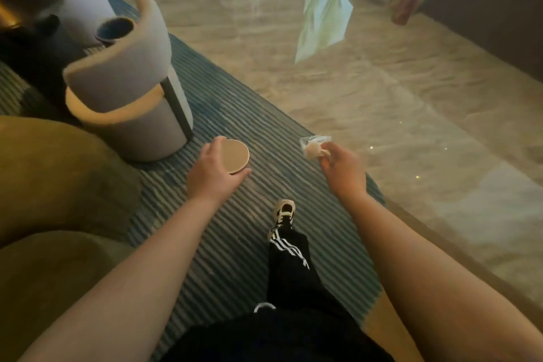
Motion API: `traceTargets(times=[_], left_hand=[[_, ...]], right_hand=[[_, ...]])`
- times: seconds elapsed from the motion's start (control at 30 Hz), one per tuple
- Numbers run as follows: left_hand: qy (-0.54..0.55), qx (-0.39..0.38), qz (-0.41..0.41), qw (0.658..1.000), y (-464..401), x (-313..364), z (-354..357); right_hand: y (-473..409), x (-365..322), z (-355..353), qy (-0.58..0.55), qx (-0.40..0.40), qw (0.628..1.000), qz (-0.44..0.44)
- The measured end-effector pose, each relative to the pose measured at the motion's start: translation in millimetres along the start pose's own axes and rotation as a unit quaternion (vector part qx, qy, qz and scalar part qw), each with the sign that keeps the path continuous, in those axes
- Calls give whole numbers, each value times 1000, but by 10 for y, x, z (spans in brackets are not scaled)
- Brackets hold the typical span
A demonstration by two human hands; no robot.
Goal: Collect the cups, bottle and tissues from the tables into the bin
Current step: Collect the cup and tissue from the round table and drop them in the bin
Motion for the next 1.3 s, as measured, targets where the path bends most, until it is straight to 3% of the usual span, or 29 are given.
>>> traceTargets(times=[0.23,0.5,0.73,1.03,1.3], left_hand=[[10,46,-48,998,-2379,197,-95],[3,99,-98,990,-4240,153,-406],[5,144,-126,982,-5880,-348,-539],[59,228,-180,955,-8354,-1090,-1425],[65,263,-296,916,-9378,-1839,-2191]], right_hand=[[-2820,-199,-116,24,-64,996,-51],[-4742,-765,-29,16,-100,989,-105],[-6522,-1326,371,27,-121,981,-152],[-9240,-3101,1109,76,-168,950,-253],[-10702,-4462,1743,78,-244,913,-317]])
Point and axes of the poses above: each hand's wrist, its own y-axis away from the middle knuckle, its own z-axis out of the palm, x = y × z, the point moved 3 cm from there along -y, towards the middle knuckle, and after that the axes turned 6 degrees about -x, right-handed, at the moved point
